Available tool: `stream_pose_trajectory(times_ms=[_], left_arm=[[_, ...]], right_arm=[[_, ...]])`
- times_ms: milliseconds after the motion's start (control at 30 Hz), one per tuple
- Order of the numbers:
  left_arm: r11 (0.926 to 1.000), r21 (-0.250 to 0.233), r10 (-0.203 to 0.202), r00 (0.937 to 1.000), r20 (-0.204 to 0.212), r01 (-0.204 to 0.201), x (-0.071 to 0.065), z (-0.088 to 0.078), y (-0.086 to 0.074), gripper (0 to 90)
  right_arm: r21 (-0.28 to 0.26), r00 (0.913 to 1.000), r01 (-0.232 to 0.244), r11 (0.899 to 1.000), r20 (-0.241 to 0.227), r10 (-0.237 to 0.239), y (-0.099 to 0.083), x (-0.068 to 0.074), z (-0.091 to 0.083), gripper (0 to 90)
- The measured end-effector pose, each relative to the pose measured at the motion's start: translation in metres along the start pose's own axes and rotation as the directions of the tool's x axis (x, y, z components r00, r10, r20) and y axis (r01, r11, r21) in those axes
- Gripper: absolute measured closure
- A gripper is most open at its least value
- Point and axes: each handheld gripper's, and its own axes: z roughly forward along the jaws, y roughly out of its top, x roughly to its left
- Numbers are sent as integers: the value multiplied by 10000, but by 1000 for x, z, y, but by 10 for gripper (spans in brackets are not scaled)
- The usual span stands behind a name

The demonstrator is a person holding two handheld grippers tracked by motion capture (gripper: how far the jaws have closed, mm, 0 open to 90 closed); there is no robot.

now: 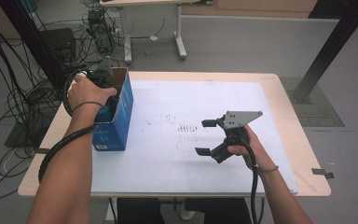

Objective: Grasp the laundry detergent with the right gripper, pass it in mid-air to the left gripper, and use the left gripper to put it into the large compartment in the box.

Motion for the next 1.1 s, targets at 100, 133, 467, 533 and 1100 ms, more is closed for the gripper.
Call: stream_pose_trajectory(times_ms=[100,133,467,533,1100], left_arm=[[10000,-23,7,10000,-24,-7,-1,0,0,378],[10000,-16,54,10000,-49,-54,-2,0,0,377],[9999,-101,41,10000,-19,-41,0,1,-2,377],[10000,-86,-9,10000,8,9,1,1,-2,377],[9999,-117,-55,10000,24,55,1,1,-3,376]], right_arm=[[-2,10000,-29,10000,5,29,0,0,0,32],[15,10000,-22,10000,10,22,0,0,0,32],[-1,10000,-42,10000,-36,42,-2,-1,2,32],[24,10000,-52,10000,-22,52,-2,-1,2,32],[-30,10000,-68,10000,-34,67,-4,-1,2,32]])
